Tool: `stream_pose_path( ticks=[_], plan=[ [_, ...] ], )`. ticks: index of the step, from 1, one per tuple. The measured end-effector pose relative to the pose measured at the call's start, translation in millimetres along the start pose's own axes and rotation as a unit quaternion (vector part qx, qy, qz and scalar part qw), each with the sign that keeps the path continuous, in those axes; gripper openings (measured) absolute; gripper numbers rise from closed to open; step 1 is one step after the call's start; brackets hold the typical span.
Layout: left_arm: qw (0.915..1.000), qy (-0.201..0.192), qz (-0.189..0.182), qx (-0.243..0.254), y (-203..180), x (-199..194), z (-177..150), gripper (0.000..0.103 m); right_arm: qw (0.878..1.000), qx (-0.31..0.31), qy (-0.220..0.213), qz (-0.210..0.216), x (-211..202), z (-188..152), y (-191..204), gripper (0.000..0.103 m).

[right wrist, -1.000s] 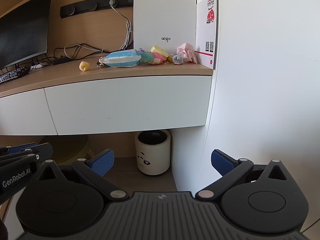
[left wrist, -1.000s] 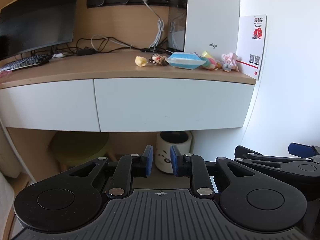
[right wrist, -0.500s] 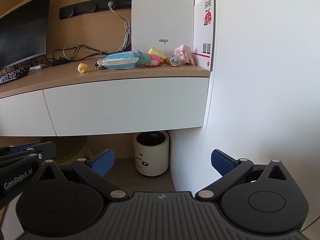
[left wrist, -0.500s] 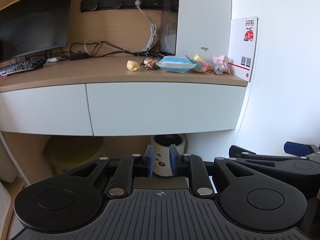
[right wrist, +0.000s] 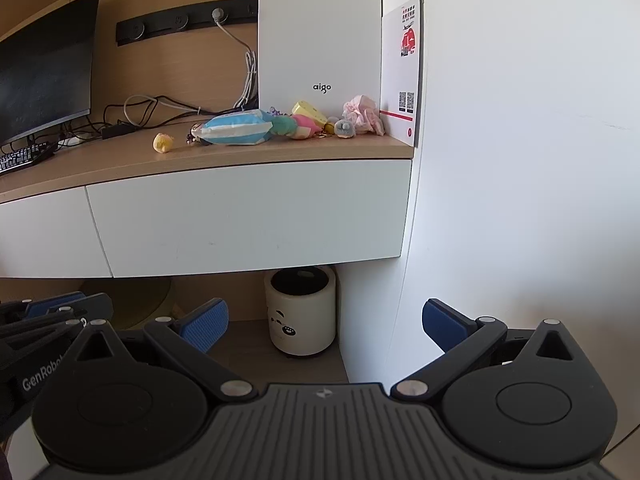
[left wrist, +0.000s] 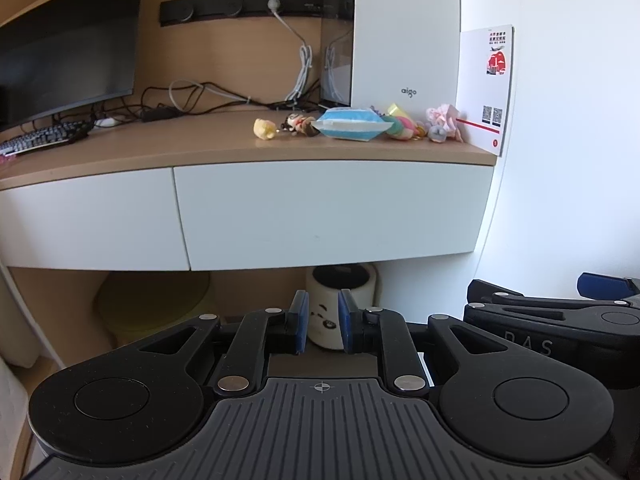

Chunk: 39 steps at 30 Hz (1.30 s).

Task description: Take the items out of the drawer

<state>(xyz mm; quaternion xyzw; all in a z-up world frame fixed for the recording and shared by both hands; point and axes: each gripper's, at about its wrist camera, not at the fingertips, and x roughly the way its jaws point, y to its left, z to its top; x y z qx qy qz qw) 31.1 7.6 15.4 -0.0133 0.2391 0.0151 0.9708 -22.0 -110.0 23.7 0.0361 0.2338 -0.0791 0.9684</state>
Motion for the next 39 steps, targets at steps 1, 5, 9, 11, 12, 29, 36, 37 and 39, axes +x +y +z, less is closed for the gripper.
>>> stream_pose_path(
  ticks=[1, 5, 9, 11, 12, 29, 36, 37, 39],
  plan=[
    [1.0, 0.001, -0.001, 0.0, -0.1, 0.1, -0.5, 0.019, 1.0, 0.0, 0.001, 0.0, 0.3, -0.1, -0.2, 0.103],
    [1.0, 0.003, -0.002, 0.0, -0.7, -0.3, -1.6, 0.019, 1.0, -0.002, 0.002, 0.001, 0.4, -1.2, -0.5, 0.103],
    [1.0, 0.005, -0.001, 0.0, 0.2, 0.4, -1.8, 0.019, 1.0, -0.001, 0.002, 0.0, 0.0, -1.1, -0.4, 0.103],
    [1.0, 0.006, -0.001, -0.001, 0.8, 0.5, -2.4, 0.019, 1.0, -0.001, 0.002, 0.0, -0.3, -1.1, 0.1, 0.103],
    [1.0, 0.007, -0.002, -0.001, 0.8, 0.5, -2.4, 0.019, 1.0, -0.002, 0.002, 0.0, -0.4, -1.2, 0.5, 0.103],
    [0.9999, 0.008, -0.007, 0.004, 1.5, 5.0, -1.4, 0.019, 1.0, -0.004, 0.006, -0.005, 4.1, -1.9, 2.5, 0.103],
    [0.9999, 0.009, -0.008, 0.004, 1.9, 7.1, -1.4, 0.018, 1.0, -0.004, 0.007, -0.006, 5.4, -2.5, 2.7, 0.103],
    [0.9999, 0.009, -0.008, 0.004, 2.4, 7.8, -1.9, 0.018, 1.0, -0.004, 0.006, -0.006, 5.1, -2.3, 2.7, 0.103],
    [0.9999, 0.01, -0.009, 0.005, 3.0, 9.3, -2.7, 0.018, 1.0, -0.004, 0.007, -0.007, 5.2, -3.2, 2.9, 0.103]
  ],
)
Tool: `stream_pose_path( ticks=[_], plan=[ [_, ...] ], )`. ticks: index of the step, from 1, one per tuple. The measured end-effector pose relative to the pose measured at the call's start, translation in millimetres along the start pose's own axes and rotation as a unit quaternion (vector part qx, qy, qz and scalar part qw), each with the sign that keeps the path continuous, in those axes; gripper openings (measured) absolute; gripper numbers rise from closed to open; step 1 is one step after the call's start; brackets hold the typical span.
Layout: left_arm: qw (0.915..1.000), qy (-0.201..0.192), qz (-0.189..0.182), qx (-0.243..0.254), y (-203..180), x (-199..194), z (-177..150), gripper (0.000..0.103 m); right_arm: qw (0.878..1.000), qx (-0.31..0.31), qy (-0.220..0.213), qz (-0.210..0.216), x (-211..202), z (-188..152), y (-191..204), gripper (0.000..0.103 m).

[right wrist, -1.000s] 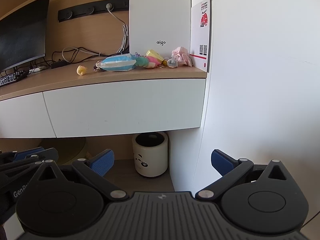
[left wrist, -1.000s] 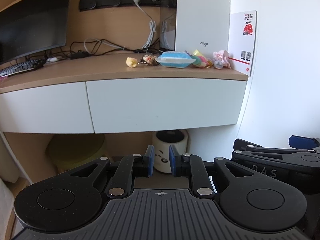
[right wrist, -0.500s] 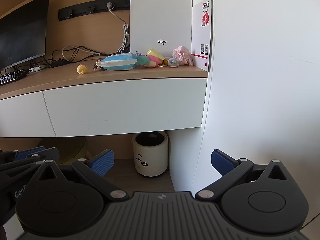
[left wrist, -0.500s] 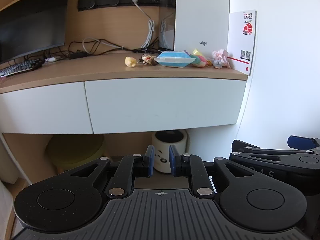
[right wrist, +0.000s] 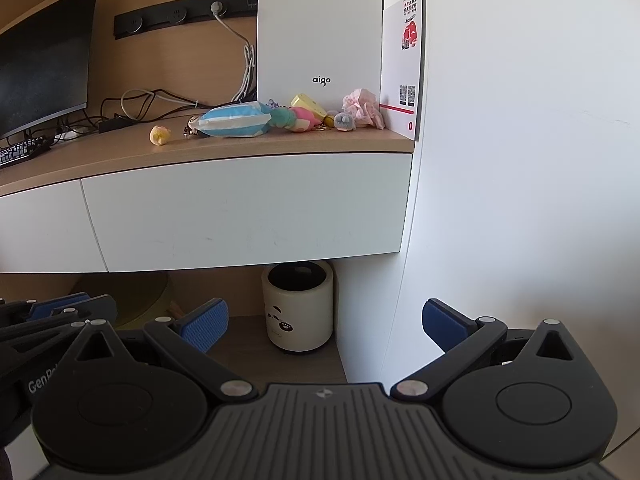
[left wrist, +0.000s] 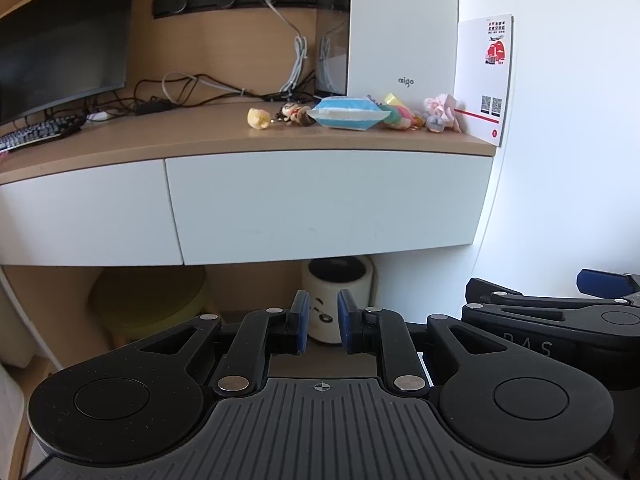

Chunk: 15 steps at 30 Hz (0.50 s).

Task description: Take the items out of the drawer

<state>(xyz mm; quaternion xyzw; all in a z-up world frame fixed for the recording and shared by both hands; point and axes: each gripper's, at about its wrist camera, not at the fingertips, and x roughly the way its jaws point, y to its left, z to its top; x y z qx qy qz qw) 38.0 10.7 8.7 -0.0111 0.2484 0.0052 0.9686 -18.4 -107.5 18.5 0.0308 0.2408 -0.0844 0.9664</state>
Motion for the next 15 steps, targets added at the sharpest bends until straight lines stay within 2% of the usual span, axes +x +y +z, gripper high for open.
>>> stream_pose_path(
  ticks=[10, 15],
  plan=[
    [1.0, -0.003, 0.004, 0.001, 2.7, 2.6, -0.2, 0.015, 1.0, -0.003, 0.0, -0.005, 1.9, 1.0, 3.2, 0.103],
    [0.9999, 0.005, -0.012, -0.006, 10.6, 10.0, 4.9, 0.014, 1.0, -0.008, 0.006, -0.014, 5.2, 4.4, 4.6, 0.103]
  ],
)
